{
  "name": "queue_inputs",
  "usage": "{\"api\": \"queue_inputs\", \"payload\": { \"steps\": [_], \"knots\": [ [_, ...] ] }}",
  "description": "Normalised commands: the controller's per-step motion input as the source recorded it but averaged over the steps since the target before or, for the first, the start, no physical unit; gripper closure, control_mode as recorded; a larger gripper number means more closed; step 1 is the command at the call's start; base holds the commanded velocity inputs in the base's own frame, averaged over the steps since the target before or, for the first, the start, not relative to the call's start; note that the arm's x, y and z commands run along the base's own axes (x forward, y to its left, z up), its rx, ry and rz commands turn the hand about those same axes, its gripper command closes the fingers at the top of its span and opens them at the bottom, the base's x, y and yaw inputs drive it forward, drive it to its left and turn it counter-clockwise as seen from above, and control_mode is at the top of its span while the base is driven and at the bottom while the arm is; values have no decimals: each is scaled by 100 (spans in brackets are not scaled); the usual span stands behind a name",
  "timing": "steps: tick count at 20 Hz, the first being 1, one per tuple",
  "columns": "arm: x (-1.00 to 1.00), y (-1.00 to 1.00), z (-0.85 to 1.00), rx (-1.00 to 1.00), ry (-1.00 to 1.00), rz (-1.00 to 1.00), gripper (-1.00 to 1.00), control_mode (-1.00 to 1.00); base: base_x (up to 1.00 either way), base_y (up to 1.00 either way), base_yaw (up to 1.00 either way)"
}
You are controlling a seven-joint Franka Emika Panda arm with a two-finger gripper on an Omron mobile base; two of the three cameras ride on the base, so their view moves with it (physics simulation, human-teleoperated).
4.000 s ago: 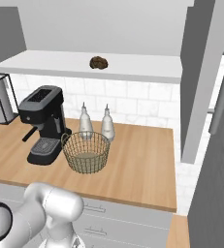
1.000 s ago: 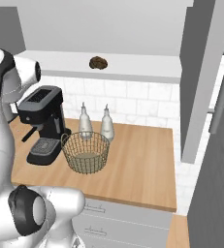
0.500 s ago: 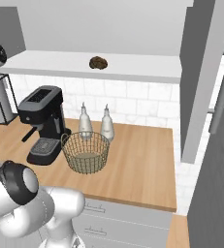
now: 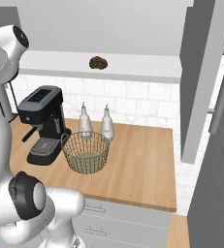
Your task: Open the cabinet, pick up the bread from the cabinet and place it in the basket. Then move the basket to the dining counter.
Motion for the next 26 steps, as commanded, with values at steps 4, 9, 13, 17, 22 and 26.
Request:
{"api": "queue_inputs", "payload": {
  "steps": [4, 9, 13, 17, 22, 26],
  "knots": [
    [-42, -100, -2, -16, -8, -17, -100, -100, 0, 0, 0],
    [-63, -100, -3, -19, -16, -25, -100, -100, 0, 0, 0],
    [-62, -100, 0, -24, -14, -29, -100, -100, 0, 0, 0],
    [-43, -100, 0, -27, -11, -28, -100, -100, 0, 0, 0],
    [-8, -99, 0, -26, -4, -31, -100, -100, 0, 0, 0],
    [21, -61, -2, -27, -14, -26, -100, -100, 0, 0, 0]
  ]
}}
